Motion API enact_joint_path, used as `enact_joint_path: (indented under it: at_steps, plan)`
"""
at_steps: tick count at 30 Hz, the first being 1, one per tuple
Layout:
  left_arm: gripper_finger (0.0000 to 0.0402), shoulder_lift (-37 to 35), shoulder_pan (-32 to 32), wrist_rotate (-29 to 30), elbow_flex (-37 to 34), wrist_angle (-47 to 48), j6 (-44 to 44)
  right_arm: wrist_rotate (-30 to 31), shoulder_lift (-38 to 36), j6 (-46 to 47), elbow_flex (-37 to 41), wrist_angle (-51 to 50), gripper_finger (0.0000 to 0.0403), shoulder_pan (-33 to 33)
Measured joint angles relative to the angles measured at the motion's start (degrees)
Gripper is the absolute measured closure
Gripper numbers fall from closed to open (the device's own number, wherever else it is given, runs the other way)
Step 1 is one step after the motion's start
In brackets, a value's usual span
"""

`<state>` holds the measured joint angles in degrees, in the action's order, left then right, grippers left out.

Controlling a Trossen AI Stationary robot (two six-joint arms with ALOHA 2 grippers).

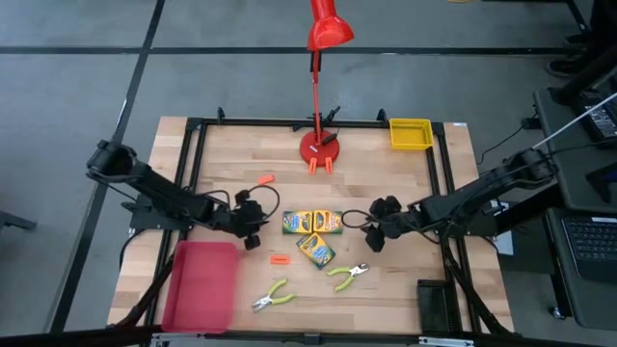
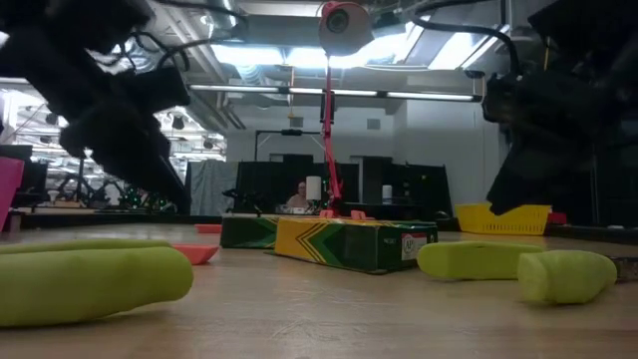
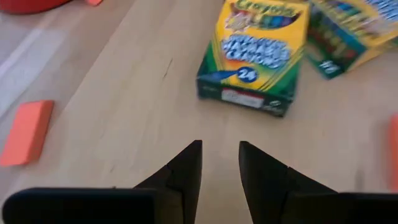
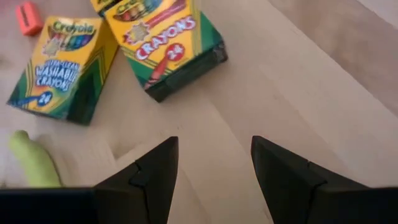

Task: Pick & Place School Supplies
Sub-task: Put the yellow crayon box into the red bin

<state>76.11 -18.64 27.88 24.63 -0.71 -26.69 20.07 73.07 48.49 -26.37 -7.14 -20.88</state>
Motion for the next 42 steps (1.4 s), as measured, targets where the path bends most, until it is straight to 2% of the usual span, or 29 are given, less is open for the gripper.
enact_joint_path:
  at_steps: [4, 7, 12, 17, 21, 25, 34, 42]
  plan:
    - [0.0304, 3.14, 0.8, -0.95, 0.1, -2.92, -0.03, -1.77, 2.6, -4.86, 0.0, 2.96, 0.0195, 1.24]
    - [0.0304, 3.81, 1.41, -1.62, 0.1, -3.6, 0.01, -4.38, 4.59, -7.38, 0.0, 4.87, 0.0195, 2.17]
    - [0.0304, 3.89, 2.33, -1.88, 0.1, -3.96, -0.62, -5.47, 7.49, -9.47, 0.0, 7.0, 0.0202, 3.46]
    - [0.0304, 3.91, 2.36, -1.9, 0.1, -4.07, -2.59, -7.31, 8.25, -13.21, 0.0, 9.46, 0.0249, 4.22]
    - [0.0304, 3.91, 2.25, -2.29, 0.1, -4.08, -2.8, -9.99, 8.25, -20.19, 0.0, 10.68, 0.0297, 4.8]
    - [0.0304, 3.91, 2.25, -3.79, 0.1, -4.09, -0.53, -12.13, 8.25, -26.2, 0.0, 11.0, 0.0323, 5.91]
    - [0.0304, 3.91, 2.46, -3.64, 0.1, -3.41, 0.93, -12.55, 8.44, -31.5, 0.0, 13.32, 0.032, 11.18]
    - [0.0304, 3.91, 4.75, -6.28, 0.1, -4.73, 3.37, -15.55, 13.82, -32.61, -0.51, 18.2, 0.0319, 13.59]
